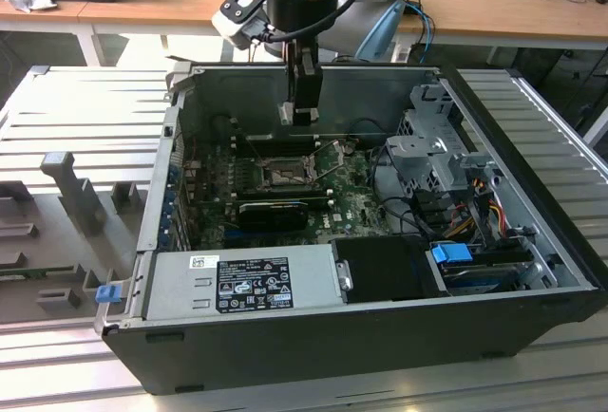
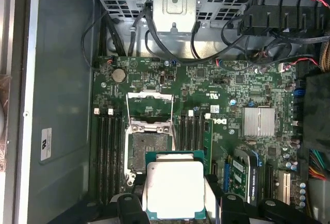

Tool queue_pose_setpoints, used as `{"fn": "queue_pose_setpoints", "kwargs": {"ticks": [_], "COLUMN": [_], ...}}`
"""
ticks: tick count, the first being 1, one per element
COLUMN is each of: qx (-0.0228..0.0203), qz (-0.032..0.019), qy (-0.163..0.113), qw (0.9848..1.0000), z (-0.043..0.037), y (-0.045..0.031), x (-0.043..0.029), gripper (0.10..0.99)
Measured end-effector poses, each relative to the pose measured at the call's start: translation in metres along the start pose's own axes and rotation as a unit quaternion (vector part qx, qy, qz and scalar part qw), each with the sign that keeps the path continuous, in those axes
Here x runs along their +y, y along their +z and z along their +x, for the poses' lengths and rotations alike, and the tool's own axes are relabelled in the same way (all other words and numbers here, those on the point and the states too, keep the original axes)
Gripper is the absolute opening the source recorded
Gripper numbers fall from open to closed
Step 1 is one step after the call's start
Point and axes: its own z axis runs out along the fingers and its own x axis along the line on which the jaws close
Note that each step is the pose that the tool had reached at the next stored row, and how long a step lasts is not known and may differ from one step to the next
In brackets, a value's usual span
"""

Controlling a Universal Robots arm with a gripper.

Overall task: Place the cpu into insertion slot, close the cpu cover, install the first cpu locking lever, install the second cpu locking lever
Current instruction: 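Place the cpu into insertion slot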

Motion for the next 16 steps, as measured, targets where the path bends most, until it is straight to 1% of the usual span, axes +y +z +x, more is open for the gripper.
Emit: {"fn": "queue_pose_setpoints", "kwargs": {"ticks": [2,3,4,8,16], "qx": [0.0,0.0,0.0001,0.0001,0.0001], "qz": [0.0015,0.0031,0.0034,0.0035,0.0036], "qy": [0.0,0.001,0.001,0.001,0.006], "qw": [1.0,1.0,1.0,1.0,1.0], "z": [0.0,-0.0001,-0.0001,-0.0001,-0.0002], "y": [0.0019,0.0047,0.0056,0.0073,0.0135], "x": [-0.0001,-0.0002,-0.0003,-0.0006,-0.0017], "gripper": [0.529,0.529,0.529,0.529,0.529]}}
